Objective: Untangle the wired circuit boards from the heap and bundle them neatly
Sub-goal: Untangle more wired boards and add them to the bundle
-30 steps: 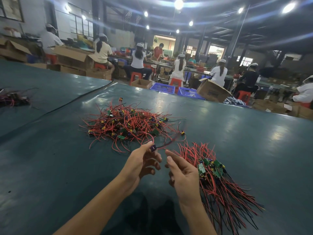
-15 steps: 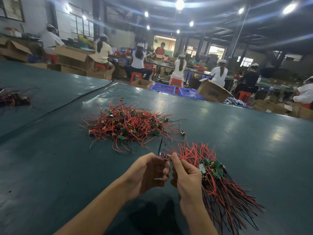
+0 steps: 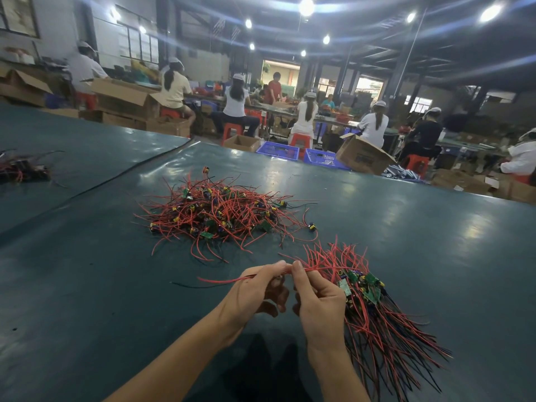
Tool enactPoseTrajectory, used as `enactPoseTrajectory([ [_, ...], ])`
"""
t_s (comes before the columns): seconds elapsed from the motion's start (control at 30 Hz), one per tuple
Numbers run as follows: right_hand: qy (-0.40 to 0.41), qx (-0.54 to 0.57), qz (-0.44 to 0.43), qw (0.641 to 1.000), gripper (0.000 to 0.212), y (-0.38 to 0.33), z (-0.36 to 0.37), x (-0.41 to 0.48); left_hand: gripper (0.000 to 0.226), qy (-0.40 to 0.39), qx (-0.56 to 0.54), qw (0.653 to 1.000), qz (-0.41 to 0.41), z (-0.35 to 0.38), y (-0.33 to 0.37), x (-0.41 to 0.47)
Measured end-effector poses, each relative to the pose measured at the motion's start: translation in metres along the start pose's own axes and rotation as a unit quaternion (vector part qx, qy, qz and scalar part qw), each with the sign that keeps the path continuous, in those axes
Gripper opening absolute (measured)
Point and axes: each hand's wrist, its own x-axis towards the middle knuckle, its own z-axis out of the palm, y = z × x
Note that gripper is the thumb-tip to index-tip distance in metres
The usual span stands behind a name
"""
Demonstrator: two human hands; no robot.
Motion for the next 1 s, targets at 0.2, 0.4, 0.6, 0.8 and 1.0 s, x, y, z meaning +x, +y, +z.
enactPoseTrajectory([
  [0.2, 0.014, 0.005, -0.015, 1.0, 0.043, 0.003, -0.002, 0.006, 0.057, -0.013, 0.043, 0.999, 0.021, 0.003, -0.001, 0.0],
  [0.4, 0.052, 0.018, 0.005, 0.998, 0.029, 0.003, -0.003, 0.009, 0.048, -0.019, 0.048, 0.998, 0.033, 0.001, 0.002, 0.002],
  [0.6, 0.125, 0.103, 0.077, 0.984, 0.021, -0.003, -0.017, 0.017, 0.034, -0.048, 0.064, 0.996, 0.045, 0.0, 0.003, 0.001],
  [0.8, 0.108, 0.108, 0.078, 0.985, 0.022, -0.005, -0.014, 0.011, 0.047, -0.022, 0.043, 0.999, 0.02, -0.003, -0.002, 0.002],
  [1.0, -0.028, 0.035, 0.054, 0.998, 0.017, 0.0, 0.004, -0.001, 0.036, 0.014, 0.021, 0.999, 0.023, -0.003, -0.004, 0.005],
])
